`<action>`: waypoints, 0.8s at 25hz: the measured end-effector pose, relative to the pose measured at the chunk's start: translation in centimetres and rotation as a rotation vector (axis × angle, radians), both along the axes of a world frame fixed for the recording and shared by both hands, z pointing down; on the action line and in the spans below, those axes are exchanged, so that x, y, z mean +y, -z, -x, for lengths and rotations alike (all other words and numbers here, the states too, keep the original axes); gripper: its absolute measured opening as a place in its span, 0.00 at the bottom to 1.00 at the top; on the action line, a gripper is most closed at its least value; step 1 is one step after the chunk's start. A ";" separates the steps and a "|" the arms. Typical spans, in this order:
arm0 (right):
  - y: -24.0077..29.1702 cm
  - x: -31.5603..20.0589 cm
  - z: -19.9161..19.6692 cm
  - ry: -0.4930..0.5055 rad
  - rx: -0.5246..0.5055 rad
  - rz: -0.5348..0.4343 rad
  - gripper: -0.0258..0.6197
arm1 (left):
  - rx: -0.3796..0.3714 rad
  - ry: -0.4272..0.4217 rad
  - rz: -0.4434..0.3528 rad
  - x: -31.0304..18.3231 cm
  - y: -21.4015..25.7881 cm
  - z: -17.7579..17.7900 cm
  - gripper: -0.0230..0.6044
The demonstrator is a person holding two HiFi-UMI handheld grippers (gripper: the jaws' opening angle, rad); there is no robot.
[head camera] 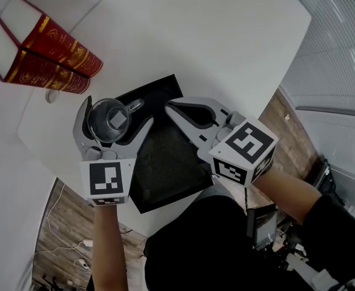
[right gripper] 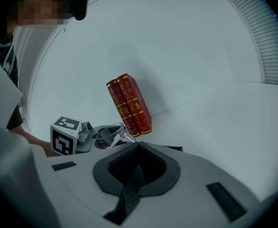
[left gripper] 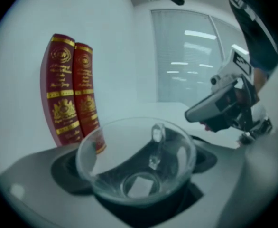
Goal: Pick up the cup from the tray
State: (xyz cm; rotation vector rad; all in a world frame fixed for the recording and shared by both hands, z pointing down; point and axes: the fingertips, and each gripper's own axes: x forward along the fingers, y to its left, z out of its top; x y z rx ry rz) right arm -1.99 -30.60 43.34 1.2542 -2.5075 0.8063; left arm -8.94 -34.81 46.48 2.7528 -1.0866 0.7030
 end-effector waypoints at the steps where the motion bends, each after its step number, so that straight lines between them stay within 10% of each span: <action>1: 0.0 0.0 0.0 0.000 0.000 0.000 0.06 | 0.002 0.006 -0.008 -0.1 0.1 0.0 0.94; 10: 0.0 0.2 -0.3 -0.004 0.004 0.000 0.06 | -0.008 0.073 -0.033 -0.6 0.2 0.4 0.69; 20: 0.0 0.3 -0.3 -0.006 0.003 -0.003 0.06 | -0.038 0.062 -0.019 -0.5 -0.2 0.6 0.68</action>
